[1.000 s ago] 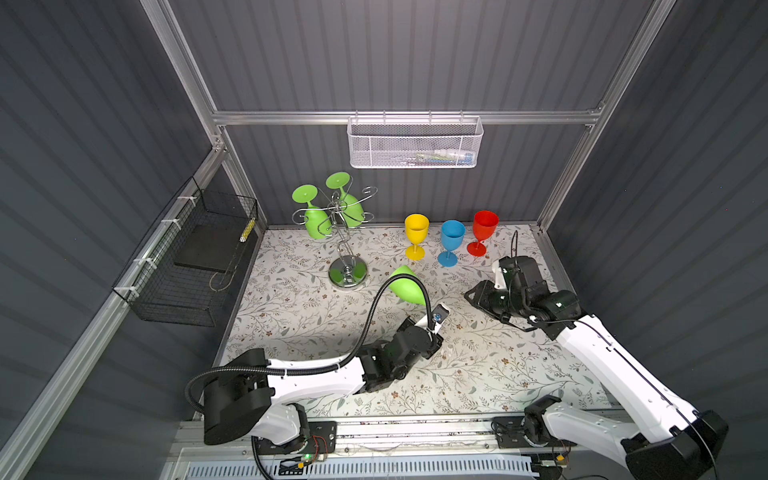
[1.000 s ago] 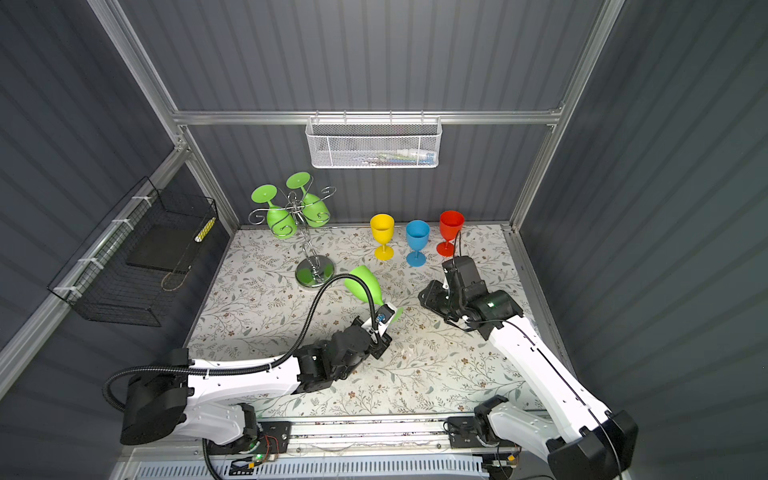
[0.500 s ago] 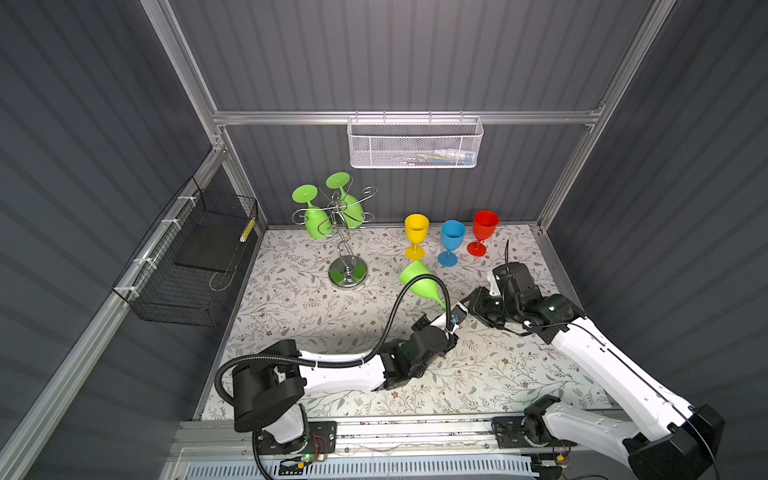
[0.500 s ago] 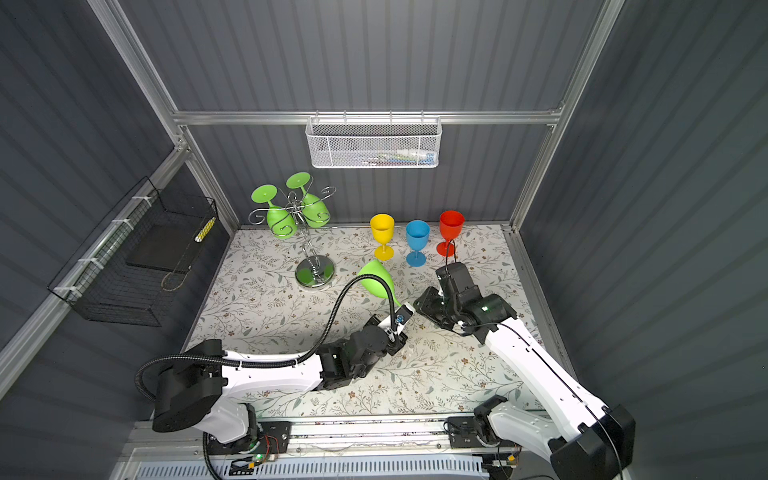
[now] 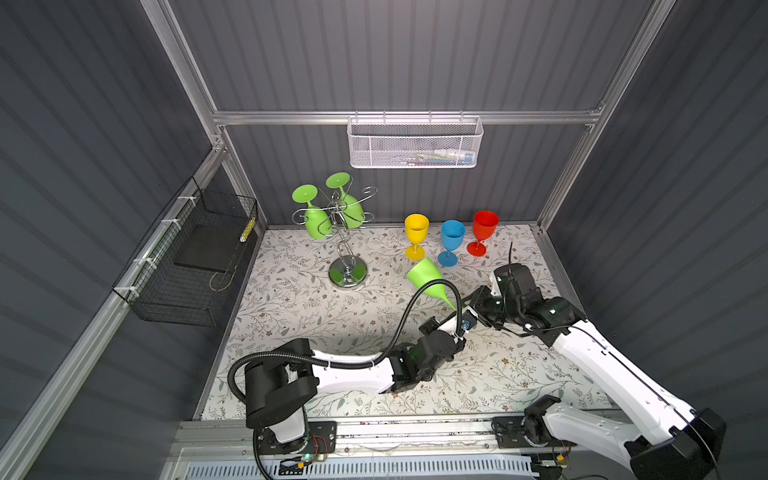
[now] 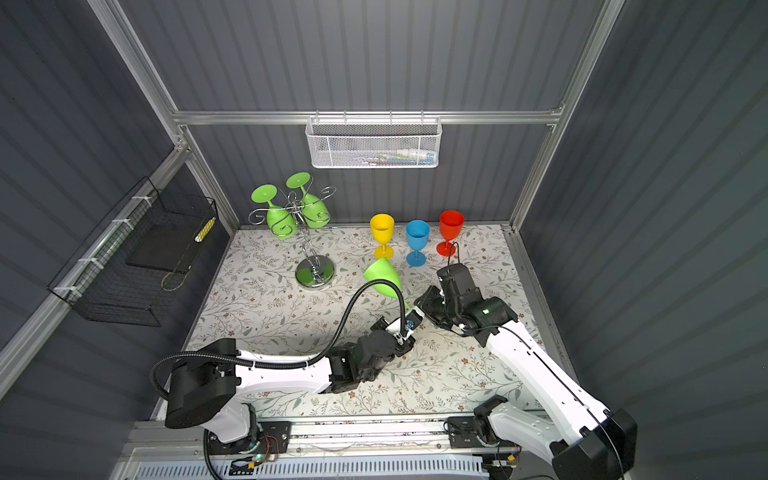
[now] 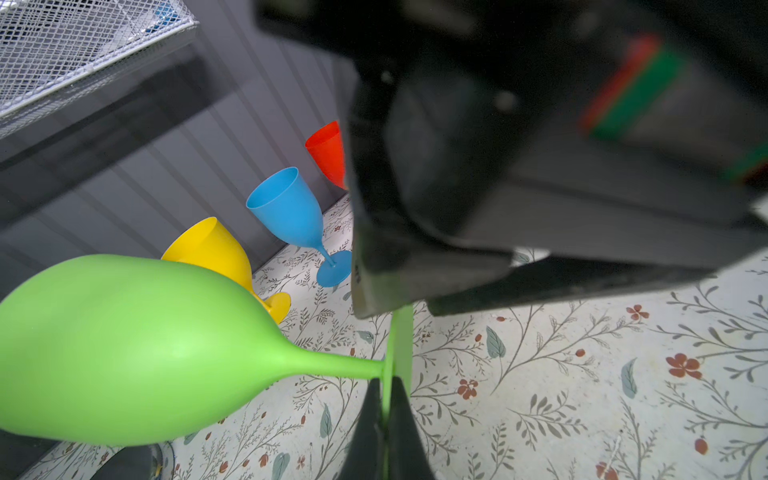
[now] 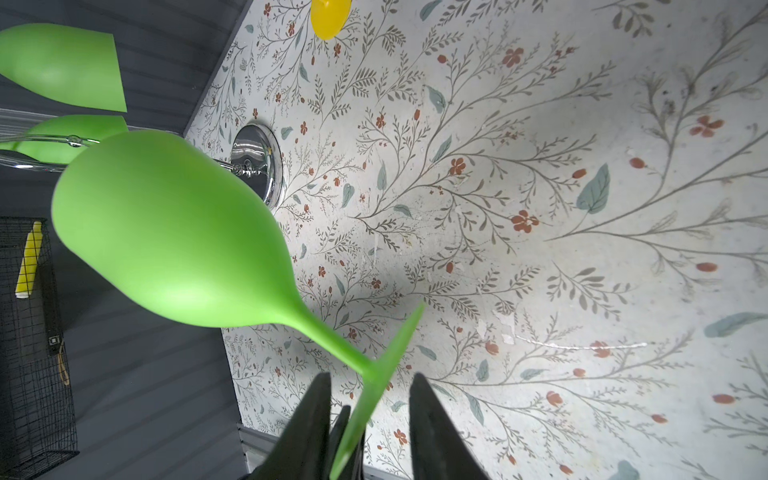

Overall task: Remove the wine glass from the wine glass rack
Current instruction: 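Swing the green glass toward the right gripper and close right on its foot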

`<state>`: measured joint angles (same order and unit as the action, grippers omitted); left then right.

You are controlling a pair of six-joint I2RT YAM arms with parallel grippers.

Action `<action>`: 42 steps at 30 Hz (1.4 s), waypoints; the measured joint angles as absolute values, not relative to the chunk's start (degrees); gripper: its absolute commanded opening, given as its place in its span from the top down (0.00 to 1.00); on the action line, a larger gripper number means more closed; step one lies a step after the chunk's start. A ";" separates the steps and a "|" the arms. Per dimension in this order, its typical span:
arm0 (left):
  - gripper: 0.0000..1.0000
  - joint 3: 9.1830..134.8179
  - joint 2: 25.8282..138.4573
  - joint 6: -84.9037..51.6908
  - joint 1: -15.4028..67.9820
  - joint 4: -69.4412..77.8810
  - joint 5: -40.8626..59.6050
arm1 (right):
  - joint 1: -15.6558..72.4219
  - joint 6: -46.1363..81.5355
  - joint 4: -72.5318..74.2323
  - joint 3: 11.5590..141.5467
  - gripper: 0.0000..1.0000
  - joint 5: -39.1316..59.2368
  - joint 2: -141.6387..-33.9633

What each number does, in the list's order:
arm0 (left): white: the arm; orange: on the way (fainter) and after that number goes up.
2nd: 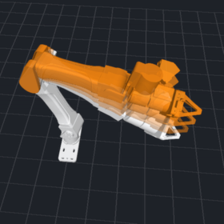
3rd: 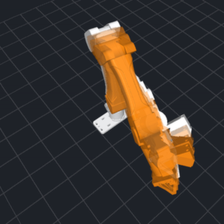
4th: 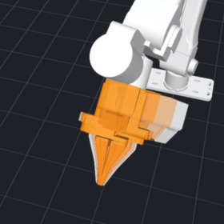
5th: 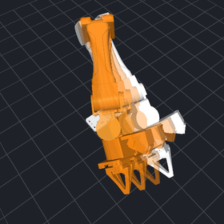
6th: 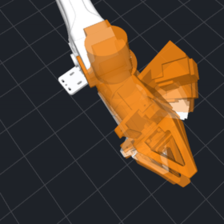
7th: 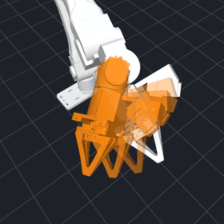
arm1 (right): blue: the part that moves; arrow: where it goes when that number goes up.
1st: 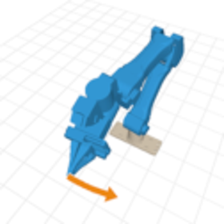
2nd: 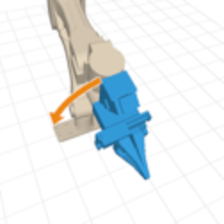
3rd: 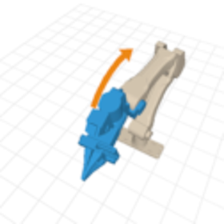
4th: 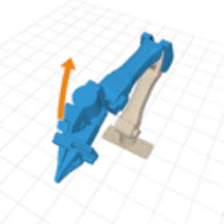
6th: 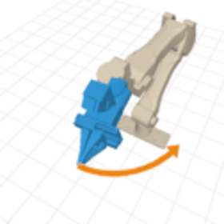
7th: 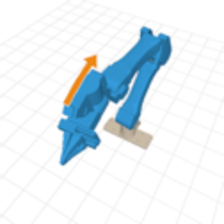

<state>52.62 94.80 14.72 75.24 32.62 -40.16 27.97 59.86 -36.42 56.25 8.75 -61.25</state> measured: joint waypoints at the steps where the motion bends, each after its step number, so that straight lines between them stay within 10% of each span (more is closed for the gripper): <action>1: 1.00 52.62 94.89 15.16 75.37 33.12 -40.40 | 27.97 60.05 -36.45 56.25 0.69 8.73 -61.21; 20: 1.00 52.77 98.39 26.52 78.74 43.79 -46.35 | 27.03 64.36 -36.84 56.03 0.96 8.91 -59.05; 42: 0.27 50.70 92.73 26.33 79.11 44.99 -49.47 | 25.45 65.06 -28.97 49.50 1.00 5.28 -53.93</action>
<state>50.70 92.73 26.33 79.11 44.99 -49.47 25.45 65.06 -28.97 49.50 5.28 -53.93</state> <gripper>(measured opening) 0.693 0.057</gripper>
